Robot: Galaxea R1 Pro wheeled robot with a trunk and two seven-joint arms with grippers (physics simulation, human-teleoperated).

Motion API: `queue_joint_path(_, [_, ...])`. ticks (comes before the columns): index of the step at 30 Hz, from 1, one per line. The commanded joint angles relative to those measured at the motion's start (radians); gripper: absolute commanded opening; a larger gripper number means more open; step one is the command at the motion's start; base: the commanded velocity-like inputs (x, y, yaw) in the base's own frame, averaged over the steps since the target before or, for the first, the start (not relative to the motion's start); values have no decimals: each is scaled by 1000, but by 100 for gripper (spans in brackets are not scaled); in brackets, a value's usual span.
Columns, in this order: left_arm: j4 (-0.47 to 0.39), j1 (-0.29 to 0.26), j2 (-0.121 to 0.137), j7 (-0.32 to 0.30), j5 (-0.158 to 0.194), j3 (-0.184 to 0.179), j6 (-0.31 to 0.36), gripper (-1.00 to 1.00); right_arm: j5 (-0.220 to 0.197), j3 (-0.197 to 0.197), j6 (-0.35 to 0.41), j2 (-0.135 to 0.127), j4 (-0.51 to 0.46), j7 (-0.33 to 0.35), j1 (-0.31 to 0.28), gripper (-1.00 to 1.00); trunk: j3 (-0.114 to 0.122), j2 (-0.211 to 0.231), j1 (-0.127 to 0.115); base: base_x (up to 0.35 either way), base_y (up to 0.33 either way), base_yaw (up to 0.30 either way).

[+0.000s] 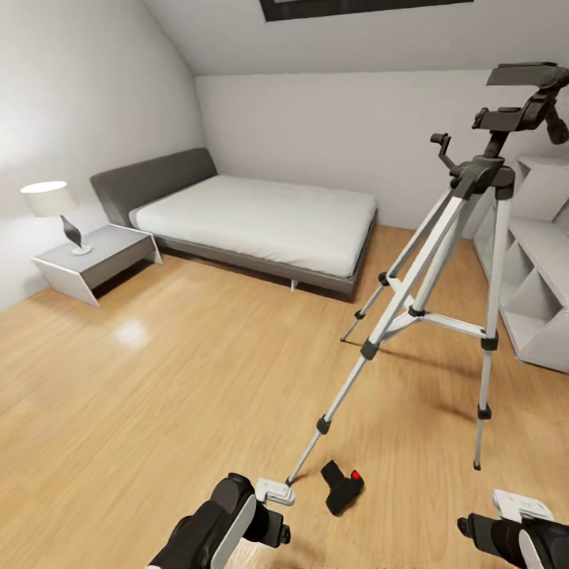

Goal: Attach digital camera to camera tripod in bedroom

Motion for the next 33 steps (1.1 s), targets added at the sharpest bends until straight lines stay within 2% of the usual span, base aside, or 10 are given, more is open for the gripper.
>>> queue_joint_path(1, [0,-1,1,13,10,-2,2,100,-3,-1,4,1,-6,2,-9,100,-5,-8,4,0,0,-200])
queue_joint_path(5, [3,-2,1,21,9,1,-1,100,-4,1,4,5,-25,2,-28,100,-23,-36,19,0,0,-190])
queue_joint_path(13, [4,-3,-2,36,11,31,-3,100,-6,8,4,11,-51,2,-60,100,-57,-92,50,0,0,-122])
queue_joint_path(17, [-3,-4,-2,42,12,41,-5,100,-7,11,4,27,-61,3,-84,100,-71,-120,65,0,0,-35])
queue_joint_path(21, [-7,-22,-1,39,14,44,-13,100,-5,12,4,70,-65,1,-127,100,-84,-148,80,0,0,-89])
queue_joint_path(25, [-8,-35,-2,35,15,41,-16,100,-5,11,4,88,-66,0,-150,100,-97,-176,96,0,0,-169])
queue_joint_path(26, [-8,-41,-2,33,14,40,-17,100,-5,11,4,94,-66,0,-163,100,-101,-183,100,0,0,-202])
queue_joint_path(27, [-8,-66,-1,31,12,37,-19,100,-5,12,4,110,-67,0,-210,100,-104,-190,103,0,0,-244])
queue_joint_path(33, [-9,-83,-3,40,12,33,-19,100,-3,16,4,118,-67,0,-237,100,-123,-232,126,0,0,-255])
